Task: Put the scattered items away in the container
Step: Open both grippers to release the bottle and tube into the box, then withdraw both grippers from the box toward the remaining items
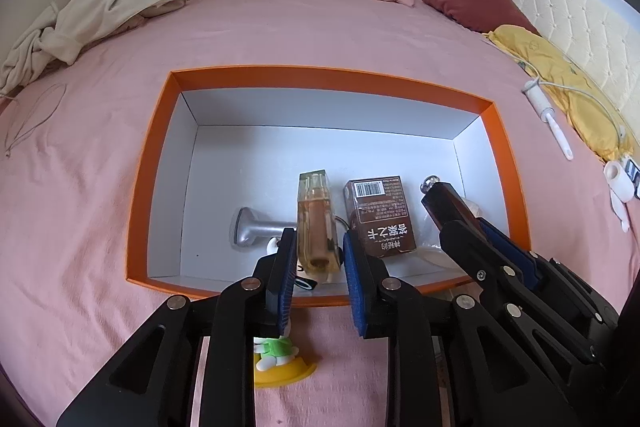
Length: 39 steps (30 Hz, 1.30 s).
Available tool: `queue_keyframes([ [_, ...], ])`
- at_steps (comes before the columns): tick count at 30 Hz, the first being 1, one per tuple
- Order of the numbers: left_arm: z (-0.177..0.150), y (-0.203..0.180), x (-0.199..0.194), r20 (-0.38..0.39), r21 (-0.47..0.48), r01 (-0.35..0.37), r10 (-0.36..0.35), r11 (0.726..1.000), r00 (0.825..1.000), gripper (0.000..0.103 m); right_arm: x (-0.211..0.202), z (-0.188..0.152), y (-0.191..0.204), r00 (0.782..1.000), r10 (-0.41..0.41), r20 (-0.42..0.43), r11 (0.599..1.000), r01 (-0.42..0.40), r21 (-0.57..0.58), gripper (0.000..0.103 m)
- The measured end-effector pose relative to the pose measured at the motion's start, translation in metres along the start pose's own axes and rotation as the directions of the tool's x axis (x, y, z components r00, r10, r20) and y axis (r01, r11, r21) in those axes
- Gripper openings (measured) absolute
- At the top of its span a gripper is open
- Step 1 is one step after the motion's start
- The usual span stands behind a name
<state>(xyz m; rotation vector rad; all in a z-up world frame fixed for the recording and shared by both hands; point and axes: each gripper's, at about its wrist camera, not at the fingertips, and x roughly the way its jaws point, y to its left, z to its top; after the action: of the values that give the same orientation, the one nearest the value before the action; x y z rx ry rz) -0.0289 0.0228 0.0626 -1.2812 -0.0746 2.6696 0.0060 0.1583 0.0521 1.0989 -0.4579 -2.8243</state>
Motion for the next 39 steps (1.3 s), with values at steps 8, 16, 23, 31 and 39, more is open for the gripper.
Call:
queue_keyframes([
  [8, 0.003, 0.005, -0.011, 0.068, -0.051, 0.014, -0.010, 0.999, 0.998, 0.030, -0.015, -0.002, -0.004, 0.997, -0.015, 0.071, 1.000, 0.013, 0.023, 0.037],
  [16, 0.004, 0.018, -0.027, 0.119, -0.114, 0.010, 0.004, 0.993, 0.993, 0.070, -0.033, -0.001, -0.004, 0.992, 0.015, 0.125, 0.999, -0.020, 0.033, 0.044],
  [23, -0.001, 0.020, -0.053, 0.145, -0.145, 0.027, -0.005, 0.989, 0.989, 0.070, -0.058, -0.006, 0.004, 0.982, 0.015, 0.189, 1.000, -0.018, 0.013, 0.044],
  [31, -0.021, 0.034, -0.074, 0.034, -0.206, -0.046, 0.054, 0.977, 0.998, 0.070, -0.085, -0.021, -0.016, 0.985, -0.022, 0.172, 0.995, 0.005, 0.097, 0.048],
  [39, -0.071, 0.065, -0.077, -0.021, -0.208, -0.154, 0.153, 0.966, 0.988, 0.070, -0.098, -0.044, -0.045, 0.991, -0.084, 0.100, 0.987, 0.068, 0.148, 0.050],
])
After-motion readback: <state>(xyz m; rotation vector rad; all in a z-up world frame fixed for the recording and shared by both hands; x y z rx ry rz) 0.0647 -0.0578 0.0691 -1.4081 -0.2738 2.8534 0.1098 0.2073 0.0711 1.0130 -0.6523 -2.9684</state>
